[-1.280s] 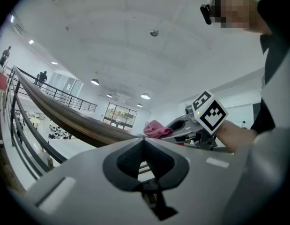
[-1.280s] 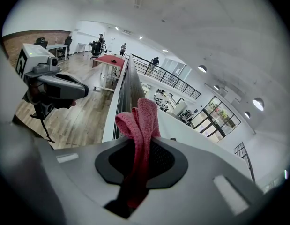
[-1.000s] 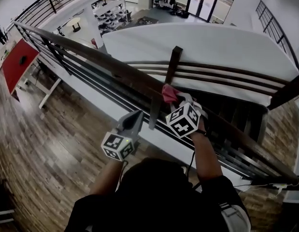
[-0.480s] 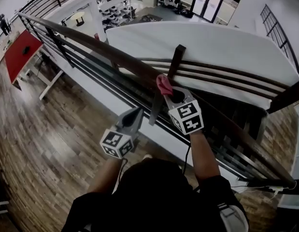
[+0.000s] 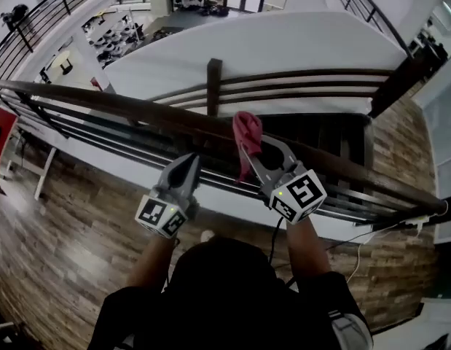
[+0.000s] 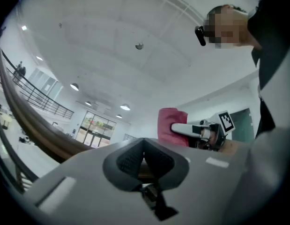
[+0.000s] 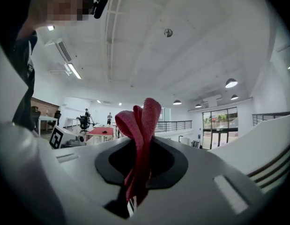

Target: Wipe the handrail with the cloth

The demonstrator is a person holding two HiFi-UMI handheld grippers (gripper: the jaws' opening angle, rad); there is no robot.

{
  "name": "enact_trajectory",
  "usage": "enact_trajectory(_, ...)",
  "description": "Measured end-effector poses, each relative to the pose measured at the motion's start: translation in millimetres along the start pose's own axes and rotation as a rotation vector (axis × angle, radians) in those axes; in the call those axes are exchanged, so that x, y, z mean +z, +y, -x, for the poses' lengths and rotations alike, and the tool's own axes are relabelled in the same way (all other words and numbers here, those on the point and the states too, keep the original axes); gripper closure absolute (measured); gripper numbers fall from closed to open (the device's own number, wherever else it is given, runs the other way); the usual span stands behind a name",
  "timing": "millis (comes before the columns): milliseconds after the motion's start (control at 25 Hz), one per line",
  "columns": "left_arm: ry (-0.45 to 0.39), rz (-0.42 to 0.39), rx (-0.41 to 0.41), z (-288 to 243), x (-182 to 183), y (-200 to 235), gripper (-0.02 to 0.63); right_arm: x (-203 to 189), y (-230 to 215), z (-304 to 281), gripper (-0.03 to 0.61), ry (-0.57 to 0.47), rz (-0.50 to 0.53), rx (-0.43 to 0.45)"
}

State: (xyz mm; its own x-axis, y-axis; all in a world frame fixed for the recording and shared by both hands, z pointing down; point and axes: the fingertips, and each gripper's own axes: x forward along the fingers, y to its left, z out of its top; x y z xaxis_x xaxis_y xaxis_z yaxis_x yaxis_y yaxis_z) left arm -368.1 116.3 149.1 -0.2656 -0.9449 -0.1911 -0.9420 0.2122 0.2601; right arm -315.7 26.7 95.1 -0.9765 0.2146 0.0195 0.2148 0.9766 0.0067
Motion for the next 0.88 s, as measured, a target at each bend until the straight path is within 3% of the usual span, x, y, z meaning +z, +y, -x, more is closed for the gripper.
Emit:
enact_trajectory(200,0.071,0.035,-0.298,-65,-25,-93,0.614,6,-40,102,0.526,-0.028,0.028,-0.227)
enact_trajectory(400,0.140,0.053,-0.503,-108,-64,-192,0.614,-3,-71,212,0.526,-0.049,0.005,-0.418)
enact_trajectory(880,0.301,0.098,-0.767,-137,-165,-395,0.614,-52,-79,431,0.526,-0.056,-0.117,-0.767)
